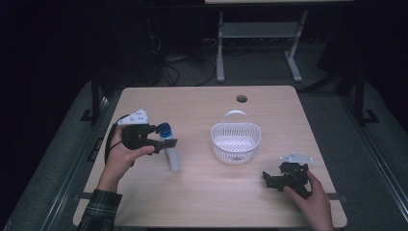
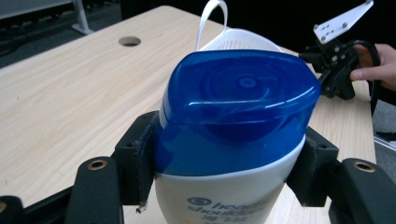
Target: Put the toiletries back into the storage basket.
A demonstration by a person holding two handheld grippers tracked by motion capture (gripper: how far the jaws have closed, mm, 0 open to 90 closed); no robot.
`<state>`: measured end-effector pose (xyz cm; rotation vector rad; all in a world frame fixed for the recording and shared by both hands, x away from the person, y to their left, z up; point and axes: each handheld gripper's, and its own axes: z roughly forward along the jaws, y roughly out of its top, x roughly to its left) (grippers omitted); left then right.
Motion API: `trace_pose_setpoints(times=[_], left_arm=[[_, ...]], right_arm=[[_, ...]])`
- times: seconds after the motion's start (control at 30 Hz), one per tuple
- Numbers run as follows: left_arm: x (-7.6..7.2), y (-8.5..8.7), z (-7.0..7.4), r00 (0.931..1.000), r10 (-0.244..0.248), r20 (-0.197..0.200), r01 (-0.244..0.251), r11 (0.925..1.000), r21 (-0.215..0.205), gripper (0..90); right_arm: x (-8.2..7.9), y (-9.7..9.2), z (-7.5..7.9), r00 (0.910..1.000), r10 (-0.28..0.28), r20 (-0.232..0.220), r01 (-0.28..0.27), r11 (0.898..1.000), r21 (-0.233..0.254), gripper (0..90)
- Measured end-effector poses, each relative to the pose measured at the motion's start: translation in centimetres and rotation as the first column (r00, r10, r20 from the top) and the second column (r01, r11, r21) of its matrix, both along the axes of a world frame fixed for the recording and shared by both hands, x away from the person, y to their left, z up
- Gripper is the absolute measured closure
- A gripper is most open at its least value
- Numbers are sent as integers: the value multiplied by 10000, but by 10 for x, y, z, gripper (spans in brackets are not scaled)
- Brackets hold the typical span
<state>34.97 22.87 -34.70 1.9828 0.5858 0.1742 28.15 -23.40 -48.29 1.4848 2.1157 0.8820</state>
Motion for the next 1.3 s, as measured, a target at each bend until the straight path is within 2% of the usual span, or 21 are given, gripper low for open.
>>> trace_pose_setpoints(times=[0.63, 1.3], left_arm=[[6, -22, 28, 9980, -348, 531, 357, 9992, -154, 351], [14, -51, 53, 9918, -766, 1025, 801, 9963, -303, 351]], right_arm=[[0, 0, 0, 10000, 4, 8, -4, 10000, -1, 0], [0, 0, 0, 10000, 24, 1, -24, 10000, -15, 0]])
